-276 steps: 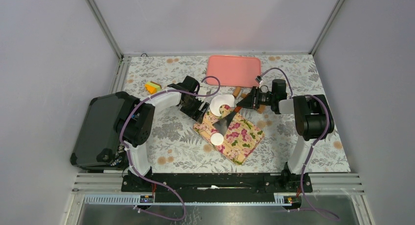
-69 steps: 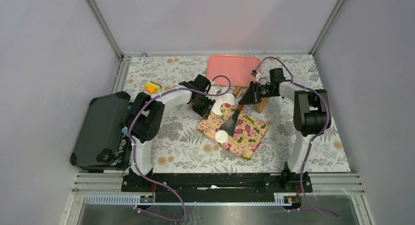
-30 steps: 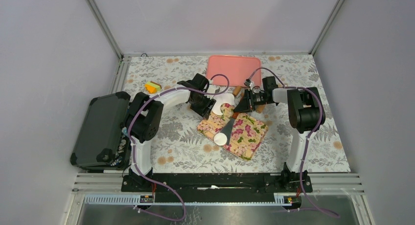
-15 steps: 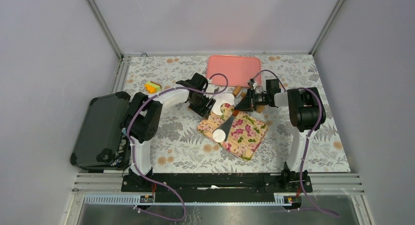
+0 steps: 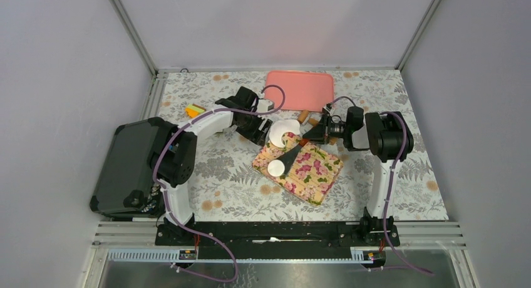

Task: Roll out the dumpling wrappers from the dough
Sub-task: Scoop the dumpling wrapper from the work surface.

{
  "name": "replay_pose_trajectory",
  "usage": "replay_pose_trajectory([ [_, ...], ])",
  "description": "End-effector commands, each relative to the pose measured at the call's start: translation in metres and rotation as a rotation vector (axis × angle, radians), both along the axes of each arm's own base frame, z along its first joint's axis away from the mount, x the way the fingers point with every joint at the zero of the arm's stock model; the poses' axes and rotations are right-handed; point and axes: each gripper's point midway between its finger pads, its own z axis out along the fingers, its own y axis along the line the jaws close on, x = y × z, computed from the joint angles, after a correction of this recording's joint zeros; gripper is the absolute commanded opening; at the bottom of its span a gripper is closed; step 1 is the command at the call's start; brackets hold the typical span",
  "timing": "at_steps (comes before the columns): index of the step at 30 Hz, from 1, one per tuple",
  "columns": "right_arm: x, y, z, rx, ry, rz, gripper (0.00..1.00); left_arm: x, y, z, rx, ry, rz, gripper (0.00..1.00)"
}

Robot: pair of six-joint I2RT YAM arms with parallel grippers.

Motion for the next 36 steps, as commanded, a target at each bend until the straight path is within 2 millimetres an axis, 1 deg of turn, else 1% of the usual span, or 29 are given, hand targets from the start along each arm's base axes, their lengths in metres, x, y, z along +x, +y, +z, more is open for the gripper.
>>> replay_pose_trajectory([
  [1, 0.000, -0.004, 0.028, 0.096, -0.047, 0.035, 0.00, 0.005, 0.000, 0.030, -0.061, -0.063, -0.016, 0.72],
  [4, 0.000, -0.006, 0.034, 0.124, -0.060, 0.049, 0.00, 0.008, 0.005, 0.038, -0.075, -0.078, -0.004, 0.76],
  [5, 0.000, -0.006, 0.033, 0.125, -0.057, 0.053, 0.00, 0.009, 0.006, 0.040, -0.079, -0.082, -0.002, 0.76],
  [9, -0.001, -0.007, 0.029, 0.117, -0.068, 0.055, 0.00, 0.003, 0.005, 0.034, -0.083, -0.056, -0.008, 0.77],
  [13, 0.007, -0.011, 0.034, 0.098, -0.094, 0.035, 0.00, 0.000, 0.006, 0.026, -0.079, -0.038, -0.011, 0.77],
  [15, 0.014, -0.015, 0.026, 0.041, -0.140, -0.007, 0.00, 0.000, 0.005, 0.026, -0.081, -0.036, -0.011, 0.77],
  [16, 0.020, -0.017, 0.015, -0.030, -0.152, -0.040, 0.00, 0.000, 0.005, 0.026, -0.083, -0.034, -0.012, 0.77],
  [17, 0.030, -0.021, 0.007, -0.153, -0.207, -0.055, 0.00, 0.000, 0.005, 0.025, -0.084, -0.032, -0.013, 0.77],
  [18, 0.026, -0.025, -0.005, -0.266, -0.230, -0.032, 0.00, 0.000, 0.004, 0.026, -0.086, -0.033, -0.015, 0.77],
  [19, 0.022, -0.024, -0.005, -0.280, -0.229, -0.014, 0.00, 0.000, 0.003, 0.025, -0.087, -0.031, -0.016, 0.77],
  [21, 0.022, -0.026, -0.003, -0.262, -0.209, -0.015, 0.00, 0.000, 0.003, 0.025, -0.090, -0.031, -0.016, 0.77],
  [24, 0.020, -0.026, -0.005, -0.285, -0.227, -0.015, 0.00, -0.001, 0.002, 0.023, -0.093, -0.025, -0.017, 0.77],
  [29, 0.015, -0.026, -0.004, -0.278, -0.243, 0.001, 0.00, -0.005, 0.002, 0.015, -0.084, -0.008, -0.021, 0.77],
  [36, 0.005, -0.017, -0.003, -0.300, -0.260, 0.034, 0.00, -0.006, -0.001, 0.011, -0.082, -0.003, -0.022, 0.77],
])
